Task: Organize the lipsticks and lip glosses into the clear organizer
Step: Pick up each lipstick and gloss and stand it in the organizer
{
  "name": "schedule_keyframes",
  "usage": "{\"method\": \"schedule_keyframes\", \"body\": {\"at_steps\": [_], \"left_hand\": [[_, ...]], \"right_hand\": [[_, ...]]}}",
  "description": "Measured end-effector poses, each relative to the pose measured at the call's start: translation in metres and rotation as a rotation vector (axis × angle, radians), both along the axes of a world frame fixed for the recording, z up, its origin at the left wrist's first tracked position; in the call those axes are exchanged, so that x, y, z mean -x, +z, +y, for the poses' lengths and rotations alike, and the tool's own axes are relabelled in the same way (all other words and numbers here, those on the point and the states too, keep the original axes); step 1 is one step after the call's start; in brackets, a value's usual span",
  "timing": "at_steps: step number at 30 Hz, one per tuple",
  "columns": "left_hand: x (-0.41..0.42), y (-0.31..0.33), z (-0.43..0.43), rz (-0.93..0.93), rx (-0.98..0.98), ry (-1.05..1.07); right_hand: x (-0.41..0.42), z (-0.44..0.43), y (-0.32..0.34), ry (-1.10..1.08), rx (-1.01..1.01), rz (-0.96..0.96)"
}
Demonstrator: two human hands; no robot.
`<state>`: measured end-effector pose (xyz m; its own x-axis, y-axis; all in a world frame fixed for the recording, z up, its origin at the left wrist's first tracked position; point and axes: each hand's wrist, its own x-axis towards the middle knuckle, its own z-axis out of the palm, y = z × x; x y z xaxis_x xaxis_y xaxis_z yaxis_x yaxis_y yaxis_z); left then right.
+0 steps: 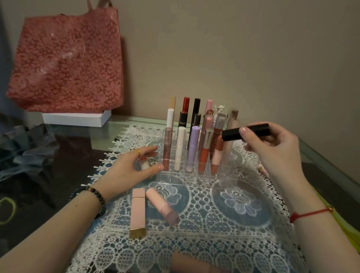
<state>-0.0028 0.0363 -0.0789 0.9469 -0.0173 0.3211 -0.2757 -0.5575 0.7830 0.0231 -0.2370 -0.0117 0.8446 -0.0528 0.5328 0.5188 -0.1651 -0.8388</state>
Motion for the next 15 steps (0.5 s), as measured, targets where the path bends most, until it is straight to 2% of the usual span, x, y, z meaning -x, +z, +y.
{"method": "schedule_keyframes", "body": {"at_steps": [8, 11, 15], "left_hand": [[0.0, -0.001, 0.0, 0.023, -0.038, -0.034], [0.0, -0.001, 0.0, 0.019, -0.049, -0.035], [0.0, -0.002, 0.0, 0.022, -0.048, -0.042]], "right_hand": [[-0.014, -0.011, -0.01, -0.134, -0.068, 0.086], [-0.016, -0.012, -0.01, -0.212, -0.083, 0.06], [-0.017, -0.008, -0.013, -0.271, 0.003, -0.026]]}}
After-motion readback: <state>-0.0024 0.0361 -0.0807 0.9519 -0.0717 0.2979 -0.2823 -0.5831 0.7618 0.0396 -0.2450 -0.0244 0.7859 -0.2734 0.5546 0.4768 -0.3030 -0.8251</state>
